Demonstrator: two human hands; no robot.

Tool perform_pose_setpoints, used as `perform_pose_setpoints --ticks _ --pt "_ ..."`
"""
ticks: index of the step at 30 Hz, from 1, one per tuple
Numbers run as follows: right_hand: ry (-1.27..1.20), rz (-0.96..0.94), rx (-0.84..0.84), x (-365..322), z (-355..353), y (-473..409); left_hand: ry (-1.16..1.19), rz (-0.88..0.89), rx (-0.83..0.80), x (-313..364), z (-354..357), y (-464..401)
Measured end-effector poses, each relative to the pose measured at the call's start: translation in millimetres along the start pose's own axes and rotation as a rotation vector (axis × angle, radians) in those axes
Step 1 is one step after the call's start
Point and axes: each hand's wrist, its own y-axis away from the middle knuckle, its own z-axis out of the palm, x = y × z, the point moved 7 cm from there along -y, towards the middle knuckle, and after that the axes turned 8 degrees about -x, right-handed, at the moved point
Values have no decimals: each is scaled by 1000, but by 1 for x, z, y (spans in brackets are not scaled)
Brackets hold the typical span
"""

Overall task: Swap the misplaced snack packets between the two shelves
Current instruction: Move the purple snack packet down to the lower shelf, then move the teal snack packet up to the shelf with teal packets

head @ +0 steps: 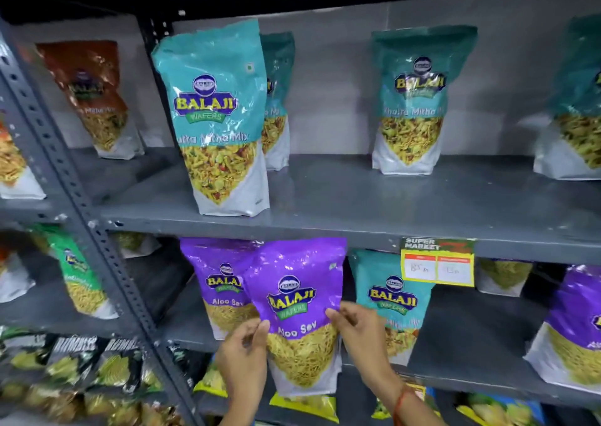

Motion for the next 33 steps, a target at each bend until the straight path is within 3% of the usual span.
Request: perform_pose_setpoints --ticks 7,14,18,22,25,30,33 --pt "120 98 68 58 20 -41 -229 -4 -19 -26 30 -39" --pt "207 76 133 74 27 -49 -272 -11 -27 -45 43 -51" --pt "195 68 106 76 29 -48 -122 -107 -6 -53 42 -45" --pt "78 87 108 71 18 -34 161 -137 164 -31 45 -30" --pt "10 53 241 61 -16 -14 196 -31 50 3 76 -18" --pt "12 -14 609 51 -108 13 74 63 -318 23 152 10" --pt "62 120 563 85 -146 4 -83 70 -381 16 179 16"
